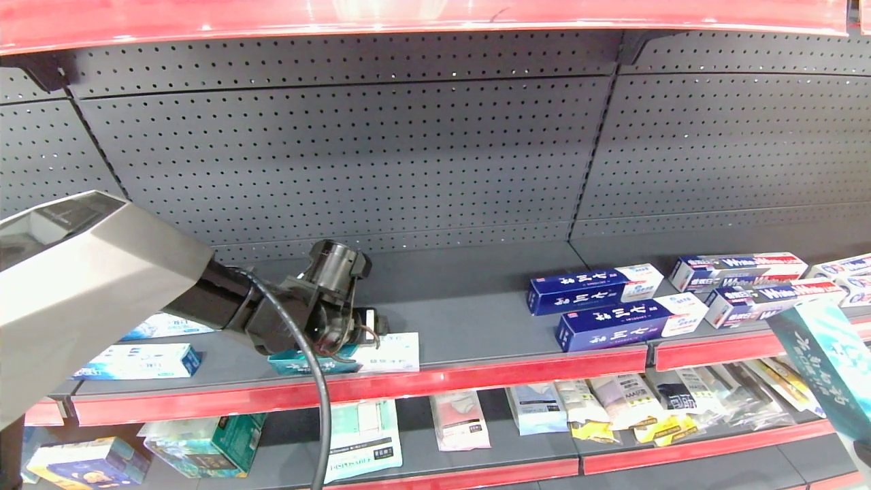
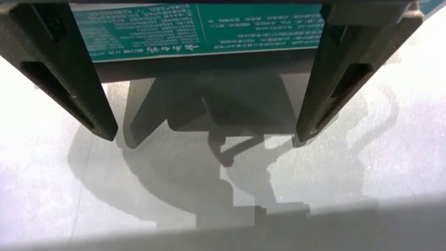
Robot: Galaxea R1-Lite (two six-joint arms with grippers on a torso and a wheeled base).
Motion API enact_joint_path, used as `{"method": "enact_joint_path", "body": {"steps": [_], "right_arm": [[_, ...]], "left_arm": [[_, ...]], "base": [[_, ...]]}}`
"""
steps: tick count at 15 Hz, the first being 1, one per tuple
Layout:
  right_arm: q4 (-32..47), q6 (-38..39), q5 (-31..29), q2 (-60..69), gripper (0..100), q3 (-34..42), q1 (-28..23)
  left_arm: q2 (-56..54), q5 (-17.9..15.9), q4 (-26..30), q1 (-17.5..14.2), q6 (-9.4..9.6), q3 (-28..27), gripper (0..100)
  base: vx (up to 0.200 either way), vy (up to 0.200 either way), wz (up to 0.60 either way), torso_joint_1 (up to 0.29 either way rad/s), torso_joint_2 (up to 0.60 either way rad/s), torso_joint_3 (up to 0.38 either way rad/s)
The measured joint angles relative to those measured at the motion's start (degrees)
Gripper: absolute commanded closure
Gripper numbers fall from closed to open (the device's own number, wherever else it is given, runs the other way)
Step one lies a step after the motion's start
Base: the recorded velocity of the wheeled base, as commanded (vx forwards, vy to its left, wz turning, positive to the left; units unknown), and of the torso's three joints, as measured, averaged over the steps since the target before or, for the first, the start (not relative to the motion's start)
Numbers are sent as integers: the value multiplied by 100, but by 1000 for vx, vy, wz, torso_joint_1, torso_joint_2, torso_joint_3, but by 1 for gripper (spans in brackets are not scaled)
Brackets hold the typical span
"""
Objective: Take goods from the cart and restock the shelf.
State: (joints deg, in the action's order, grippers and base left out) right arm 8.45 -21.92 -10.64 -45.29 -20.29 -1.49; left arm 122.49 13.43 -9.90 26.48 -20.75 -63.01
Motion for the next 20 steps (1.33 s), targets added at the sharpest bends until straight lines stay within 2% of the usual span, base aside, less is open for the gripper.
{"method": "enact_joint_path", "body": {"steps": [11,14,20], "right_arm": [[0,-2,0,11,100,6,0],[0,-2,2,1,100,6,0],[6,-2,-5,-22,100,33,0]], "left_arm": [[-50,-63,-39,-10,-7,141,0],[-39,-233,-137,-5,6,141,0],[50,-310,-463,22,11,146,0]], "base": [[0,0,0,0,0,0],[0,0,0,0,0,0],[0,0,0,0,0,0]]}}
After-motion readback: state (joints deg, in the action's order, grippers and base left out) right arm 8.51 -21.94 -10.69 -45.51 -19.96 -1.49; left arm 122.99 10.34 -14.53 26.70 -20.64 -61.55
